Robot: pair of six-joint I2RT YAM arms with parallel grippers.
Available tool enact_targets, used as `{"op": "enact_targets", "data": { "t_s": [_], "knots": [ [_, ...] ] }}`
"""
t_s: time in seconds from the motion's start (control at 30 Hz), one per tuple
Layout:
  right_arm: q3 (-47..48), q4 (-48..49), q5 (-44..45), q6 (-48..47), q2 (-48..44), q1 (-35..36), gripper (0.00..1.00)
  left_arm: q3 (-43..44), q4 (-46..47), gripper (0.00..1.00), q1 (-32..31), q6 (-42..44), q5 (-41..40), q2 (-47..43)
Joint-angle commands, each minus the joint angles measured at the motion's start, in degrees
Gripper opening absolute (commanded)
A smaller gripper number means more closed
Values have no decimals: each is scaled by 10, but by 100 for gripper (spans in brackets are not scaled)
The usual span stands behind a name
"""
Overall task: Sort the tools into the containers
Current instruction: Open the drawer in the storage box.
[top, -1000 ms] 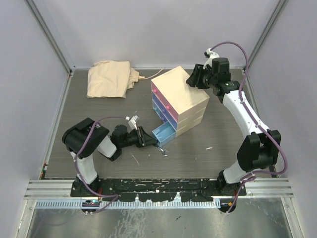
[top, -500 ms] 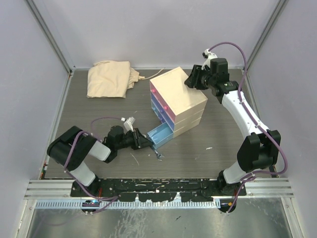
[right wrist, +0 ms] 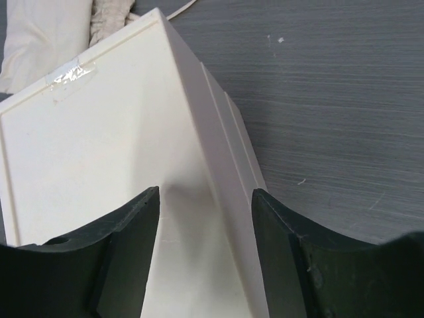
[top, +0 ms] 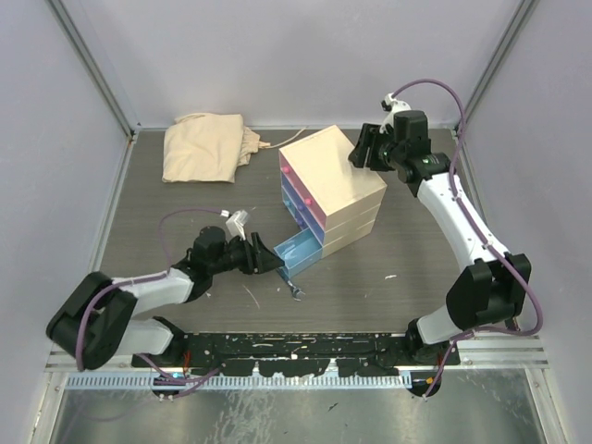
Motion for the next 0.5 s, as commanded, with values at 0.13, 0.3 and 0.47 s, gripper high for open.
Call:
{"op": "enact_targets", "data": {
  "t_s": [0.13, 0.3, 0.47],
  "knots": [
    [-13, 42, 111, -12, -116, 3, 65, 36, -167, 58, 6, 43, -79, -149],
    [-22, 16, 148, -38, -167, 56, 65, 56, -286, 62, 23, 44, -150, -208],
    [-25, -37, 266, -50, -197, 229, 65, 74, -357, 68, 53, 44, -187, -242]
  ]
}}
